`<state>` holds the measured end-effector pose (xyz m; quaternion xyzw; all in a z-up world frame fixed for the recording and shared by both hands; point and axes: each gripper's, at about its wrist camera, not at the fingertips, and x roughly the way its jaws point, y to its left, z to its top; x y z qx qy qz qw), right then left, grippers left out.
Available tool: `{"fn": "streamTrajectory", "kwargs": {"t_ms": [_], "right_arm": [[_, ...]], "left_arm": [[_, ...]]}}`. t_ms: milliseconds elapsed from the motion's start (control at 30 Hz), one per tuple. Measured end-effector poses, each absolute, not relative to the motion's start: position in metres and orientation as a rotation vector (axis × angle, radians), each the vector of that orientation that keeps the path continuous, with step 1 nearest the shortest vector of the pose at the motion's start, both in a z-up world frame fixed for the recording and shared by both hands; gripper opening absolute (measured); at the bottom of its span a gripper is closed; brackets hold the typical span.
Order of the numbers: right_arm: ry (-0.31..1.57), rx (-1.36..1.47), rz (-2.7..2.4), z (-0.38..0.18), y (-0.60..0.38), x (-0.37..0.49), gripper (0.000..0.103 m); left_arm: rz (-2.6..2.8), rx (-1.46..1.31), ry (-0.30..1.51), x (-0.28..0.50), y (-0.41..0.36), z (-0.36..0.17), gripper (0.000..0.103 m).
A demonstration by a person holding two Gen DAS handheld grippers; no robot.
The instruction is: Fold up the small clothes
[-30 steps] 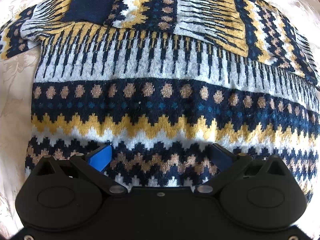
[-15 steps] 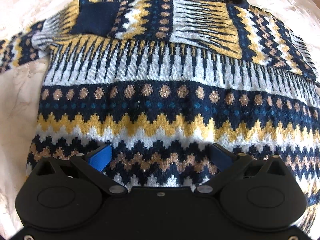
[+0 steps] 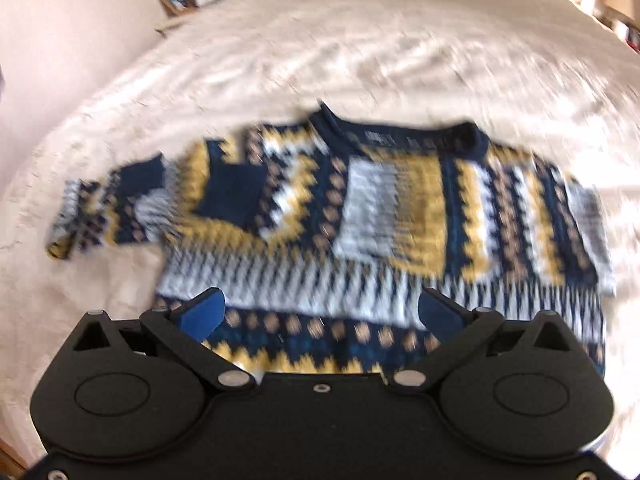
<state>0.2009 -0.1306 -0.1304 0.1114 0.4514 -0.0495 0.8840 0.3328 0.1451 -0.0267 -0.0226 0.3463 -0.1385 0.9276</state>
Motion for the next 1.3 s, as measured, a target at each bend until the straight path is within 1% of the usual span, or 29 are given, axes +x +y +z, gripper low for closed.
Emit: {"fn": "streamTrajectory", "kwargs": {"t_ms": [33,167,300,400,467,533,667,800,867,933,1200,1267,1300], "right_arm": [[0.93,0.235,-0.077,-0.126,-0.132,0.207,0.103],[0.897,0.243,-0.009,-0.114,-0.127,0.23,0.103],[0.891,0.218,0.059,-0.106,-0.102,0.258,0.103],[0.901,0.213,0.095,-0.106,-0.08,0.285,0.102],[0.915,0.233,0.123,-0.106,-0.068,0.3,0.1],[0.93,0.251,0.151,-0.105,-0.048,0.31,0.086],[0.958,0.245,0.163,-0.11,-0.016,0.343,0.085],[0.979,0.208,0.161,-0.122,0.006,0.367,0.085],[1.005,0.197,0.171,-0.133,0.009,0.384,0.08],[1.043,0.177,0.183,-0.143,0.012,0.4,0.068],[1.127,0.145,0.18,-0.179,0.018,0.442,0.069],[1.147,0.142,0.192,-0.184,0.021,0.447,0.067],[1.157,0.152,0.202,-0.185,0.021,0.449,0.062]], "left_arm": [[-0.26,-0.033,0.751,0.332,0.149,-0.039,0.016],[-0.184,-0.029,0.877,0.331,0.175,-0.078,0.016],[-0.125,-0.015,0.933,0.339,0.198,-0.104,0.017],[-0.112,-0.002,0.967,0.35,0.208,-0.123,0.02],[-0.114,0.019,0.987,0.359,0.214,-0.135,0.02],[-0.113,0.036,1.006,0.363,0.218,-0.147,0.021],[-0.12,0.049,1.049,0.366,0.231,-0.164,0.024],[-0.134,0.021,1.138,0.377,0.249,-0.189,0.025],[-0.146,-0.008,1.144,0.378,0.258,-0.194,0.025],[-0.16,-0.041,1.146,0.379,0.265,-0.196,0.025],[-0.181,-0.123,1.147,0.378,0.276,-0.199,0.025],[-0.185,-0.126,1.15,0.379,0.276,-0.199,0.026],[-0.188,-0.127,1.151,0.379,0.276,-0.199,0.026]]}}
